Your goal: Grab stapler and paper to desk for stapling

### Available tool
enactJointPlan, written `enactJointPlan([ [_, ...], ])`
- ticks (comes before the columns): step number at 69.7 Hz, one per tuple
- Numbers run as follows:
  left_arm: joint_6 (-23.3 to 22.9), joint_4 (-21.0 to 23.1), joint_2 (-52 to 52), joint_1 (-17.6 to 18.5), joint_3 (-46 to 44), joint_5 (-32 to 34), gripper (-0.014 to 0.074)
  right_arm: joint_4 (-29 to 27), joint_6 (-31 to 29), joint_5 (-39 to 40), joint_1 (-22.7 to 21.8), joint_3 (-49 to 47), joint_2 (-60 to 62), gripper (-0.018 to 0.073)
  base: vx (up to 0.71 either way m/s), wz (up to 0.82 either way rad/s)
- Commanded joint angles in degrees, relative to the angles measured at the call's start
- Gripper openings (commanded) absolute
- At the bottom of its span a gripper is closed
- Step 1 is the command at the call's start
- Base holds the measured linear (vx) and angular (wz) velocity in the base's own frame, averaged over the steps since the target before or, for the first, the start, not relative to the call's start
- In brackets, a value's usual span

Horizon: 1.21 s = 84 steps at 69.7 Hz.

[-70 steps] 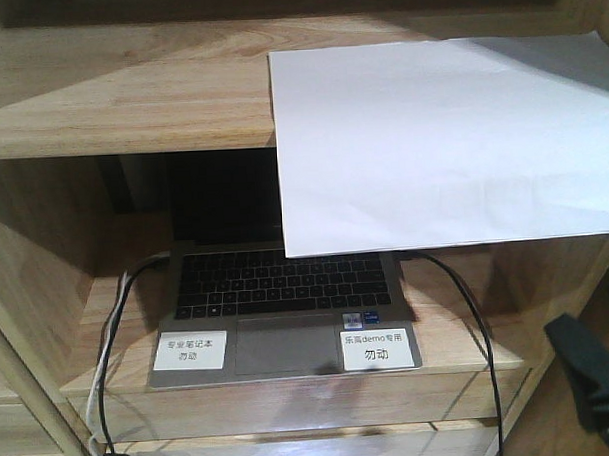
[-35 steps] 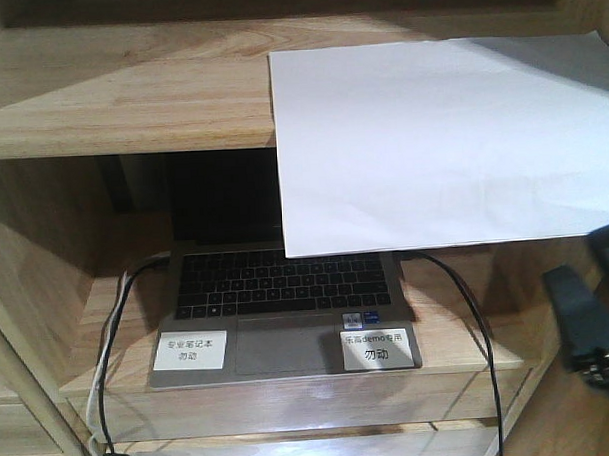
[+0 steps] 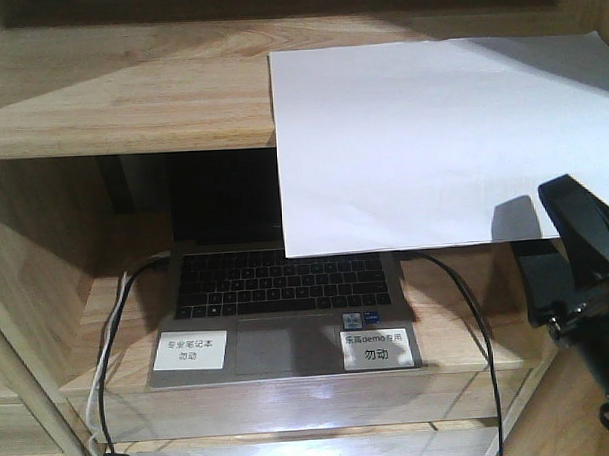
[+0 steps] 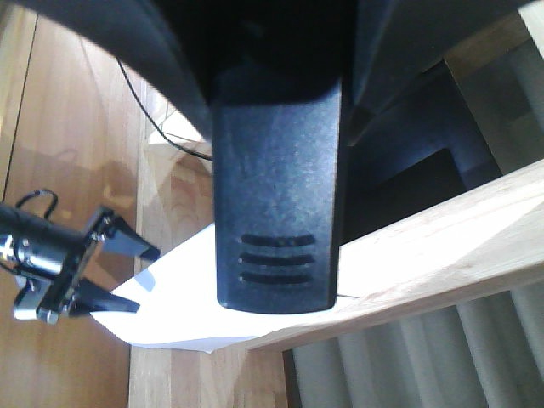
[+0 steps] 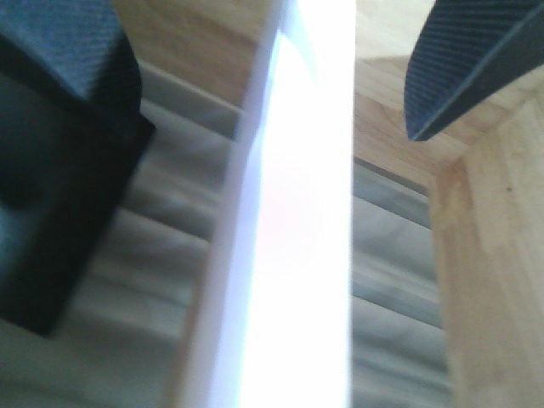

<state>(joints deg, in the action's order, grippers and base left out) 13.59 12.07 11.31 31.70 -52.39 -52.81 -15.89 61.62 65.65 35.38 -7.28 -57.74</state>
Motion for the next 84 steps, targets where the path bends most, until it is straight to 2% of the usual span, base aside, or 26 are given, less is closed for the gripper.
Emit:
enactJointPlan([
  [1,-0.06,1.04,1.16,0.26,-1.37,6.66,-0.0006,0.27,-1.86,11.38,-0.06,-2.35,-1.2,0.0594,0.0,0.0],
  [48,-0.06,1.04,1.16,0.26,-1.37,6.66,-0.0006,-0.37,-5.14,11.38,-0.12,-11.33,-5.12,0.0573,0.0,0.0],
  [57,-0.06,1.04,1.16,0.26,-1.37,6.66,-0.0006,-0.37,-4.75,11.38,-0.12,-11.33,-5.12,0.0465,0.0,0.0],
  [78,-0.06,1.04,1.16,0.26,-1.37,6.66,-0.0006,1.05,-4.54,11.38,-0.06,-11.33,-5.12,-0.0015,0.0,0.0],
  [84,-0.06,1.04,1.16,0.26,-1.37,6.66,-0.0006,1.2,-4.54,11.38,-0.06,-11.33,-4.99,-0.0012,0.0,0.0],
])
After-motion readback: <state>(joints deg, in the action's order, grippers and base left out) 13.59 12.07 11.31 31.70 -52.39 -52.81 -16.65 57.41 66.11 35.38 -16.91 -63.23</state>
